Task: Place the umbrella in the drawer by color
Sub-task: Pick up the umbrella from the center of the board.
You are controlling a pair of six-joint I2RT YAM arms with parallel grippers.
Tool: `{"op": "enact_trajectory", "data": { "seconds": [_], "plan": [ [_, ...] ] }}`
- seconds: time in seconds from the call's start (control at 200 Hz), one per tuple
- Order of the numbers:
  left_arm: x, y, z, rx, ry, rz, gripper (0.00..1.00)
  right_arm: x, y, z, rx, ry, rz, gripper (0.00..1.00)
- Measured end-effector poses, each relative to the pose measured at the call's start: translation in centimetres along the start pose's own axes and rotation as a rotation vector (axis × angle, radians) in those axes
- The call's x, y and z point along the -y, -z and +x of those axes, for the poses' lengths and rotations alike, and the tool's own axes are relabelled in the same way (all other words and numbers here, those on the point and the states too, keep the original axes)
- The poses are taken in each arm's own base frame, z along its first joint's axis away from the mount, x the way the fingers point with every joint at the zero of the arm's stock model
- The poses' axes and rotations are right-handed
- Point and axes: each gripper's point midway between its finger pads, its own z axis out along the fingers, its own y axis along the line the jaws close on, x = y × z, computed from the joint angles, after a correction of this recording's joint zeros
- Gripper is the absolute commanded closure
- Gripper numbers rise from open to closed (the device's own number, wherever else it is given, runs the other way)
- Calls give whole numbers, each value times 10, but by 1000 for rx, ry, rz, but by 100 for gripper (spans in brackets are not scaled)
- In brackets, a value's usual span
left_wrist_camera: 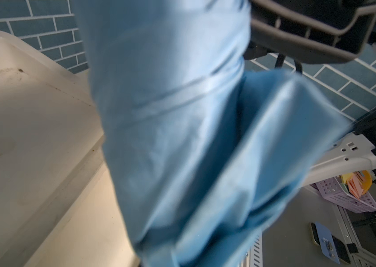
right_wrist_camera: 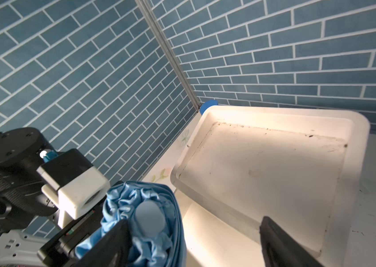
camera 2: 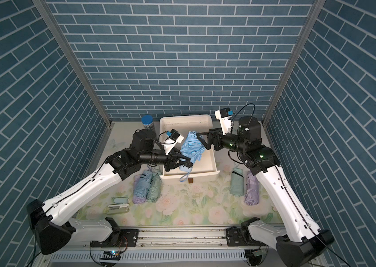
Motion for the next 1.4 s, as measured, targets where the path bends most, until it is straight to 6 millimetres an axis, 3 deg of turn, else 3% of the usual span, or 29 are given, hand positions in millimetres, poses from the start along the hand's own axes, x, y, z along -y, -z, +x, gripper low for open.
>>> {"op": "enact_trajectory", "data": {
  "seconds": [0.29,0.565,0.74,0.86,1.03,1.175,1.4],
  "plan": [
    [2,1,1,-30,-41,4,100,-18,-1,4,-18,22,-120,17],
    [-17,2,-15,78,75,-99,100,-8,-5,2,6,-8,-68,10],
    [-4,3,-12,82,96,-25,100,-7,-14,23,-14,-72,-109,6],
    [4,8,-10,38,46,-7,100,-20,-11,19,-4,-64,-178,6],
    [12,16,-12,3,-26,4,100,-40,-4,18,-14,-38,-277,12],
    [10,14,0,-44,-27,4,100,-52,1,16,-29,-14,-333,19],
    [5,7,6,-91,-28,0,100,-54,3,14,-48,17,-332,41]
  ]
}}
